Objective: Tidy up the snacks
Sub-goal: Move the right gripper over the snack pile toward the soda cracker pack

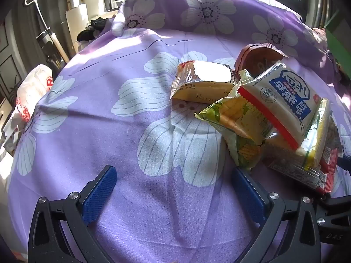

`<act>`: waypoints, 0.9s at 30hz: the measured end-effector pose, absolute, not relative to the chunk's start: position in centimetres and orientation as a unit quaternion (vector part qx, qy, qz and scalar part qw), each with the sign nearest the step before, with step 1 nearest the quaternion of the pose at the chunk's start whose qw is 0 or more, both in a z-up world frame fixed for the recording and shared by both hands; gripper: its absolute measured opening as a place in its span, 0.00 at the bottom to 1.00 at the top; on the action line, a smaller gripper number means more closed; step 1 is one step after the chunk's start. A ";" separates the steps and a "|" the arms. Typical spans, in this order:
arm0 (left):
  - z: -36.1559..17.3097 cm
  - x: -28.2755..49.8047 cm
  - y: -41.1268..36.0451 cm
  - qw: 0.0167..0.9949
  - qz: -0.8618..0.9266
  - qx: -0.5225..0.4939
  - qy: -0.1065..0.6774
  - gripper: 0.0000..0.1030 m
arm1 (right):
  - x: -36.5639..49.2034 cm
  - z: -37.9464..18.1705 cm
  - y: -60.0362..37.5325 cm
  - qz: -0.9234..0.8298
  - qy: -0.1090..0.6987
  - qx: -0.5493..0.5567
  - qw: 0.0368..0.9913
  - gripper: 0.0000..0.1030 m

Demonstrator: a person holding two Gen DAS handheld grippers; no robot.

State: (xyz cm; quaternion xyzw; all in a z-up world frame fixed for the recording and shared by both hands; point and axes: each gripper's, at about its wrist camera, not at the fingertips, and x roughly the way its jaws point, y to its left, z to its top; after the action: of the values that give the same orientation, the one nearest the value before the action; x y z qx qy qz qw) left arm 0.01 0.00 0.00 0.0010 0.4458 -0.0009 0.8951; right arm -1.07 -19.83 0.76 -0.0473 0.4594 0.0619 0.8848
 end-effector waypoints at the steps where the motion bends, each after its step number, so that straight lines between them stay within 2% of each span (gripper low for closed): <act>1: 0.0 0.0 0.0 0.896 -0.002 0.000 0.445 1.00 | -1.0 0.7 -19.9 0.062 0.460 -0.047 0.884 1.00; 27: 0.1 0.0 0.2 0.878 -0.017 0.000 0.478 1.00 | -1.1 0.7 -19.7 0.071 0.460 -0.046 0.884 1.00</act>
State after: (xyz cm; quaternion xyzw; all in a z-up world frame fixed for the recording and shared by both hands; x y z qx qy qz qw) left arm 0.02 0.21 0.07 0.0003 0.4785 -0.0168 0.8779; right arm -1.13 -19.72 0.65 -0.0461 0.4596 0.0712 0.8841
